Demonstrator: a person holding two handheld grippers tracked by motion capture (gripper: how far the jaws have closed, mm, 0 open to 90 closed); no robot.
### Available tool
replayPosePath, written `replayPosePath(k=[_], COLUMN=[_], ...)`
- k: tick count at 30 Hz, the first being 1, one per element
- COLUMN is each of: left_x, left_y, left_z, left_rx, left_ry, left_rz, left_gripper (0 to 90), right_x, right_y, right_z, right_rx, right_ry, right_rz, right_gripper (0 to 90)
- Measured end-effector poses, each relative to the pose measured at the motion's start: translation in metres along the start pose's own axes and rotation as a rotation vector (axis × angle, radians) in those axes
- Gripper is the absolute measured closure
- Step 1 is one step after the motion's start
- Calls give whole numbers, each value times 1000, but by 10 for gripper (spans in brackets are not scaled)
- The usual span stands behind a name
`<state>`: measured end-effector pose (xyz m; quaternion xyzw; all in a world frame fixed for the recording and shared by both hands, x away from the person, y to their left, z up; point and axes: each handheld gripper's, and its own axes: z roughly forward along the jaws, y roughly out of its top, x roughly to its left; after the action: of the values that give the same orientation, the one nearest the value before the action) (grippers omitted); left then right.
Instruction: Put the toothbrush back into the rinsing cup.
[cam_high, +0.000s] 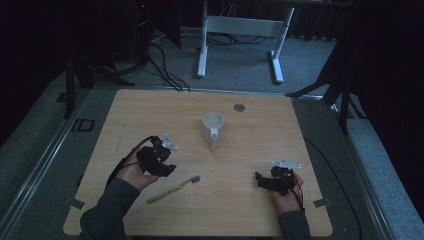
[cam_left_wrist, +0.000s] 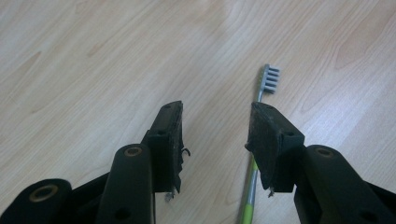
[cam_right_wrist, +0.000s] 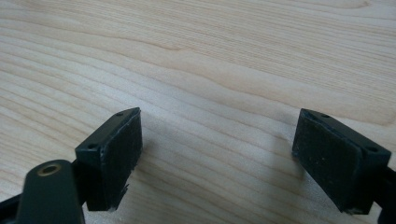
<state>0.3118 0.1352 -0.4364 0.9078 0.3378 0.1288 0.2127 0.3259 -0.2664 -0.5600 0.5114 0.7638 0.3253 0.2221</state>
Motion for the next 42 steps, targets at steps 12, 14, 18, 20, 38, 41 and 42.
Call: replayPosePath(k=[12, 14, 18, 20, 38, 41, 42], left_x=[-4, -4, -6, -6, -13, -13, -13], left_y=[2, 3, 3, 3, 6, 7, 7], left_z=[7, 8, 10, 11, 22, 23, 23], left_rx=[46, 50, 60, 68, 121, 143, 143], left_ry=[-25, -29, -32, -35, -58, -61, -61], left_rz=[10, 12, 11, 17, 39, 40, 40], left_gripper=[565, 566, 566, 568, 610, 618, 619], right_x=[0, 0, 0, 0, 0, 0, 0], right_y=[0, 0, 0, 0, 0, 0, 0], right_z=[0, 0, 0, 0, 0, 0, 0], right_rx=[0, 0, 0, 0, 1, 0, 0], right_ry=[0, 0, 0, 0, 1, 0, 0], right_rz=[-2, -1, -1, -2, -1, -2, -2], right_gripper=[157, 158, 157, 157, 157, 157, 157])
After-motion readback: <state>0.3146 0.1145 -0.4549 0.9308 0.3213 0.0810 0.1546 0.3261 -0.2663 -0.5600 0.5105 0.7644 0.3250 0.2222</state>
